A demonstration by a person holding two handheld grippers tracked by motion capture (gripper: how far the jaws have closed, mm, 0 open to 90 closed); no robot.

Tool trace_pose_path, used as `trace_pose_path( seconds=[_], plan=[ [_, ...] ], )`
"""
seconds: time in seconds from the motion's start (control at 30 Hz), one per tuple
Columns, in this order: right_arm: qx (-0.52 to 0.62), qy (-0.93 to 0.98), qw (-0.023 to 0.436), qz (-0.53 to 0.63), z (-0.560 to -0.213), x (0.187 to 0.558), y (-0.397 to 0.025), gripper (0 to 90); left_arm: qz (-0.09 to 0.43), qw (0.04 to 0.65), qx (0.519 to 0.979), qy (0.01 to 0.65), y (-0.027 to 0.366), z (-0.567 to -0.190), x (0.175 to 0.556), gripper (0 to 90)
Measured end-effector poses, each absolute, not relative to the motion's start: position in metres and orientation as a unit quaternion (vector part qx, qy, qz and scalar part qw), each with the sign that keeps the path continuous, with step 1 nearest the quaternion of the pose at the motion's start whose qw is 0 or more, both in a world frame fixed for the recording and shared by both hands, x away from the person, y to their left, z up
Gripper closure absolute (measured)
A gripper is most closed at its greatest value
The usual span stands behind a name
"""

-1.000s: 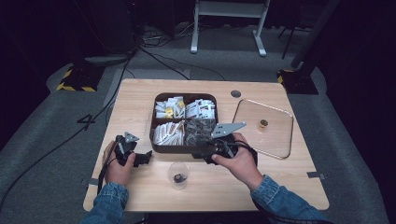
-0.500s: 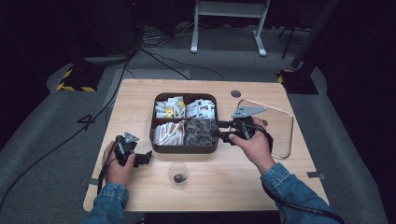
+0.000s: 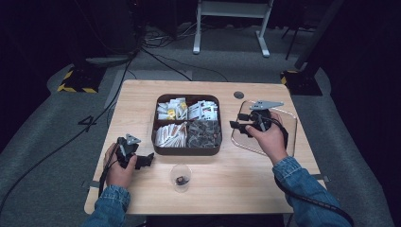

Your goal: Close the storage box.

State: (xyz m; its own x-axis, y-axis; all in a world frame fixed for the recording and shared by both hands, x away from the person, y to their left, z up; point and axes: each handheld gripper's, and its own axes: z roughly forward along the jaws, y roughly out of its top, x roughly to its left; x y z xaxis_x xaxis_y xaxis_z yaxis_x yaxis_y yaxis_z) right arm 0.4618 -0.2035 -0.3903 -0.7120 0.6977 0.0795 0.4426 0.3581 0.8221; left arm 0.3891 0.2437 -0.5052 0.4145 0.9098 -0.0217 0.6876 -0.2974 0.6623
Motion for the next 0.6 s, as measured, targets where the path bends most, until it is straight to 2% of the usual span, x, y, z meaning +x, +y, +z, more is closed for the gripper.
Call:
trace_pose_path(
  seconds=[0.6],
  plan=[
    [0.429, 0.789, 0.182, 0.401, -0.408, 0.494, -0.259, 44.1, 0.183, 0.303, 0.784, 0.509, 0.244, -0.505, 0.389, 0.1]
  ],
)
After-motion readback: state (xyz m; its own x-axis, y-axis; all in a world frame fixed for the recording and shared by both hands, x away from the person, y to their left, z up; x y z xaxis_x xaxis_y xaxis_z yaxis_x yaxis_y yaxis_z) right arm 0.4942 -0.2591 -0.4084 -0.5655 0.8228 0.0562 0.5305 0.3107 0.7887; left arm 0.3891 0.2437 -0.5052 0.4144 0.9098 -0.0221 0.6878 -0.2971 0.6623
